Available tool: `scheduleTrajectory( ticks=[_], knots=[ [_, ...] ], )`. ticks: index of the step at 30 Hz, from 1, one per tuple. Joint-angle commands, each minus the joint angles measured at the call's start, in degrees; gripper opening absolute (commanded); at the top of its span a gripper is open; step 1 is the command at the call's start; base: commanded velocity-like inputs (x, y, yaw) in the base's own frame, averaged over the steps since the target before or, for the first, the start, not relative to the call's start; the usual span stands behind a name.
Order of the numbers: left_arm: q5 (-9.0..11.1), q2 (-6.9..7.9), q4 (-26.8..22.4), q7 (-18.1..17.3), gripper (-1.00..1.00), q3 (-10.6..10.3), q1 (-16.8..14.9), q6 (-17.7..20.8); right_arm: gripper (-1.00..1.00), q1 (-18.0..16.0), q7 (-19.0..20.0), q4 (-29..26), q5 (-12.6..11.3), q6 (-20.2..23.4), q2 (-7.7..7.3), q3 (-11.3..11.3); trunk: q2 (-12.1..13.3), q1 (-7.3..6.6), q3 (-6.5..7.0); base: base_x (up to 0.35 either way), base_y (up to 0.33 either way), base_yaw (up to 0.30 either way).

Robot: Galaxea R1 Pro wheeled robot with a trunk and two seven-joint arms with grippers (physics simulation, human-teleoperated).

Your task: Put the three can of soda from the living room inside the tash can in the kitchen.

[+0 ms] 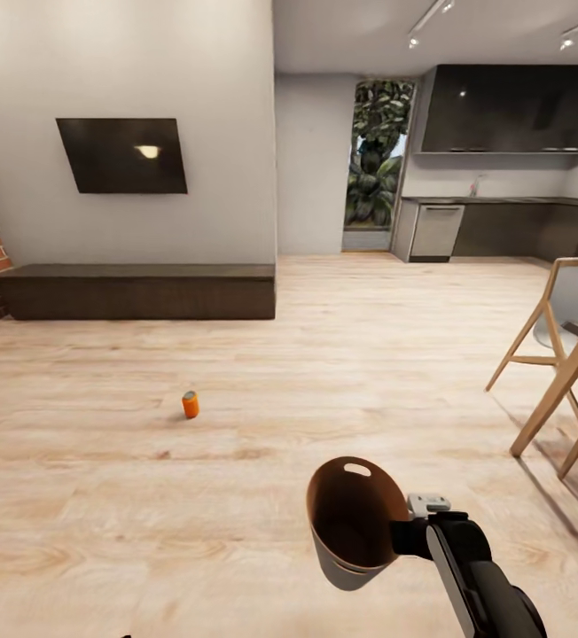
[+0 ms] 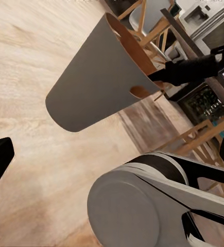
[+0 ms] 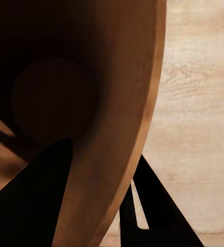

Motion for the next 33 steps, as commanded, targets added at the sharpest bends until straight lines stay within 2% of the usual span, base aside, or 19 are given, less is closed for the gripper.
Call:
scheduleTrajectory(
  ticks=[1,16,22,33],
  knots=[
    [0.0,0.02,0.0,0.0,1.0,0.0,0.0,0.02,-1.0,-0.02,0.01,-0.02,-1.29,-0.01,0.01,0.03,0.0,0.0,0.01,0.345,0.0,0.105],
    [0.0,0.0,0.0,0.1,1.0,0.0,0.0,0.03,-1.0,-0.02,0.03,0.0,-1.3,-0.09,0.14,0.05,0.0,0.0,0.01,0.345,0.0,0.218],
    [0.0,0.01,0.0,0.1,1.0,-0.02,0.0,0.02,-1.0,-0.02,0.06,-0.01,-1.3,-0.1,0.75,0.1,0.0,0.0,0.01,0.345,0.0,0.045],
    [-0.07,0.0,0.0,0.1,1.0,0.0,0.0,0.06,-1.0,-0.02,0.02,-0.02,-1.3,-0.1,0.88,1.55,0.0,0.0,0.01,0.345,0.0,-0.025]
  ],
)
